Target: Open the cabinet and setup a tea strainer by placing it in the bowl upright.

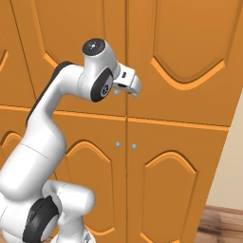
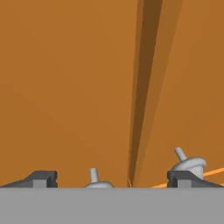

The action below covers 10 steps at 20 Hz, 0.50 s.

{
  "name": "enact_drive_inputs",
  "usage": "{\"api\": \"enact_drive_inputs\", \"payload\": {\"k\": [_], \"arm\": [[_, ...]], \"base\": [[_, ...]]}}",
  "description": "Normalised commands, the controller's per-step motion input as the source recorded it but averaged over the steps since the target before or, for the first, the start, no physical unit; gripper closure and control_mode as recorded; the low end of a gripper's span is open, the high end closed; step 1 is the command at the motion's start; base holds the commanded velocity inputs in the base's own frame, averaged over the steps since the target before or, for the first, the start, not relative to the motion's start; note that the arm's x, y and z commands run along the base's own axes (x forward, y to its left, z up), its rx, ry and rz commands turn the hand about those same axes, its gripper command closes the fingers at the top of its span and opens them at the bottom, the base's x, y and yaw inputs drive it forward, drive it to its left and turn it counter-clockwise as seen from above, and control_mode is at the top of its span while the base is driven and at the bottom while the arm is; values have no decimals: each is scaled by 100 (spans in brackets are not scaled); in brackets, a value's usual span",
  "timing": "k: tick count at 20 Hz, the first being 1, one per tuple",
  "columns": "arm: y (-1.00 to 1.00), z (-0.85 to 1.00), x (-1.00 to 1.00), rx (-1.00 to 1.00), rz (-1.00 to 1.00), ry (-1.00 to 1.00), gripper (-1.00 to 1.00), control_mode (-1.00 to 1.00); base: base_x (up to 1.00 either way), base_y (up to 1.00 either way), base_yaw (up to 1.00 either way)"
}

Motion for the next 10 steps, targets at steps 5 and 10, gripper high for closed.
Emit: {"api": "enact_drive_inputs", "payload": {"k": [5, 10], "arm": [[8, -19, 10, 0, 0, 1, -100, -100], [0, -10, 17, 0, 0, 1, -100, -100]], "base": [[0, 0, 0], [0, 0, 0]]}}
